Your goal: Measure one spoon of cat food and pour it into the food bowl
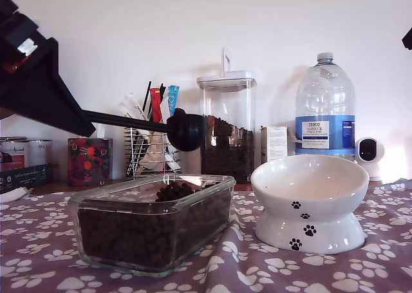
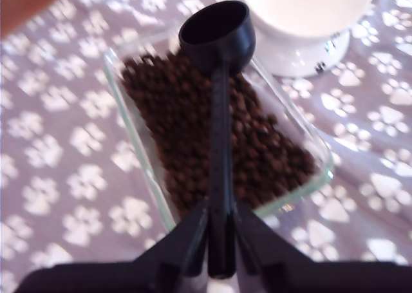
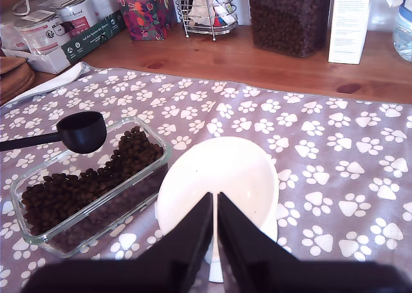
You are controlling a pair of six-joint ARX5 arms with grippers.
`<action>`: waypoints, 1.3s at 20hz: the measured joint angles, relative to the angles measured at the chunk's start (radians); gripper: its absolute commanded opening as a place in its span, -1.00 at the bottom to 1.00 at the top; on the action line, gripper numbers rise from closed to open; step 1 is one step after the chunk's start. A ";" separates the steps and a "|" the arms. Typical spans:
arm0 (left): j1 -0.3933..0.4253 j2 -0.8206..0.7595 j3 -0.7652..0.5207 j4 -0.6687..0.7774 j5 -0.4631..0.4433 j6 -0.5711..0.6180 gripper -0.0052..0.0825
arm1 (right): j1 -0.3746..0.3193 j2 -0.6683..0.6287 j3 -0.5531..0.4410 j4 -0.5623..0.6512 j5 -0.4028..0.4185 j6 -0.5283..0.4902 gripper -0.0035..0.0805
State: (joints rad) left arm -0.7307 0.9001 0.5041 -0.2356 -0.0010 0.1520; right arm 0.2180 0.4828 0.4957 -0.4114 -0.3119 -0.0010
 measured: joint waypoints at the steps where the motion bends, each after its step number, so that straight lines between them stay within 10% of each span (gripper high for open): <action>1: -0.013 0.000 0.000 -0.007 -0.023 0.019 -0.93 | 0.000 0.000 0.000 0.000 0.000 0.000 -0.94; 10: -0.046 0.001 0.109 -0.212 -0.041 -0.029 -0.93 | 0.000 0.000 0.000 0.000 0.000 0.000 -0.94; 16: 0.050 0.096 0.246 -0.383 0.188 -0.278 -0.93 | 0.000 0.000 0.000 0.000 -0.001 0.000 -0.94; 26: 0.202 0.270 0.447 -0.701 0.437 -0.348 -0.93 | 0.000 0.000 0.000 0.000 -0.023 0.001 -0.94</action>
State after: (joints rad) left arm -0.5289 1.1706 0.9512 -0.9363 0.4362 -0.1959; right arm 0.2176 0.4824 0.4957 -0.4110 -0.3351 -0.0002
